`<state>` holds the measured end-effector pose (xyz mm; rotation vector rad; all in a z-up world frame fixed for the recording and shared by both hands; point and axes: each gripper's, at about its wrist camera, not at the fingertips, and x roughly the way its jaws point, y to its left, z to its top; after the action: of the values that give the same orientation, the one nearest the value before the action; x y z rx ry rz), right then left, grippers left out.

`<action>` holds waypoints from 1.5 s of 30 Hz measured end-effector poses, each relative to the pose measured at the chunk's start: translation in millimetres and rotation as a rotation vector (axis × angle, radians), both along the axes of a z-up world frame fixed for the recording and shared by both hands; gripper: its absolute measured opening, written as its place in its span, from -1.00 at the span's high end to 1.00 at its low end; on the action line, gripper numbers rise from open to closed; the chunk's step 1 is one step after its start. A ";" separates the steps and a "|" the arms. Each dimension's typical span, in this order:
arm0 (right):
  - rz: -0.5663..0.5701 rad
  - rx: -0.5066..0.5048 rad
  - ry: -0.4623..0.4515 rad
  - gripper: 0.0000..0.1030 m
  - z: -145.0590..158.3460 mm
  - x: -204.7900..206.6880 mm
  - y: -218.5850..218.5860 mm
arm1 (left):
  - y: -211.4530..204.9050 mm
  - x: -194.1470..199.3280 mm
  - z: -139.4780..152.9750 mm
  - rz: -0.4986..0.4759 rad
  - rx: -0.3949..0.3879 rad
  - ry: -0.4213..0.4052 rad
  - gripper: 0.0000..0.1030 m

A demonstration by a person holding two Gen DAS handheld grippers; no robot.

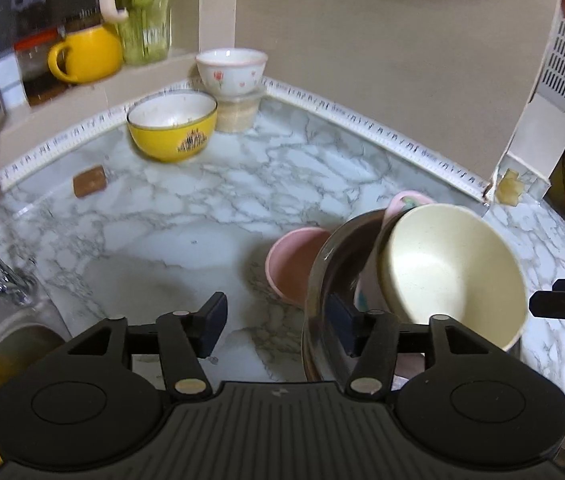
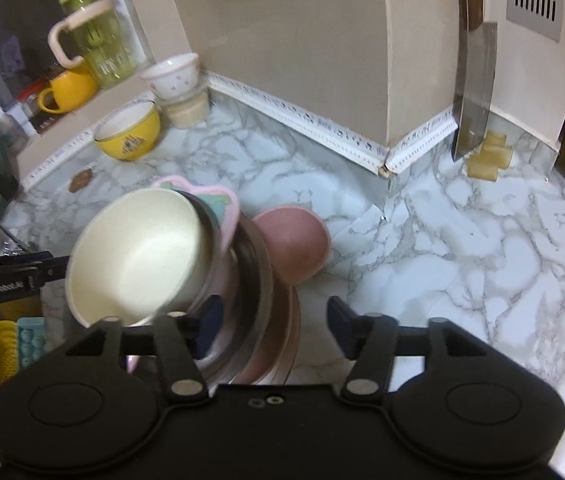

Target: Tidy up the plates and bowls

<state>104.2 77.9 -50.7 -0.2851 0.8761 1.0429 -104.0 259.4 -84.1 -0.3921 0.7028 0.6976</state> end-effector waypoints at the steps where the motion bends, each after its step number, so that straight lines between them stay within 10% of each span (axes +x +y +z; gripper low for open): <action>1: 0.008 0.013 -0.008 -0.30 3.6 -2.6 -3.7 | -4.1 -2.4 3.9 -0.002 0.015 -0.009 -0.13; 15: 0.082 0.205 -0.166 -0.98 43.1 -41.0 -42.0 | -65.5 -20.1 40.9 -0.056 0.152 -0.116 -0.53; 21: 0.081 0.251 -0.209 -1.00 50.2 -52.5 -59.6 | -88.8 -26.2 47.4 -0.070 0.165 -0.149 -0.63; 23: 0.077 0.268 -0.217 -1.00 50.8 -54.7 -65.1 | -95.4 -28.5 49.1 -0.069 0.167 -0.168 -0.99; 45: 0.048 0.352 -0.308 -1.00 55.6 -71.3 -111.3 | -151.6 -48.7 58.3 -0.011 0.199 -0.197 -1.00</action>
<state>32.8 -33.4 4.9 -0.1640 0.4009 1.1411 -152.6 107.9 -25.7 -0.2695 0.4444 0.7006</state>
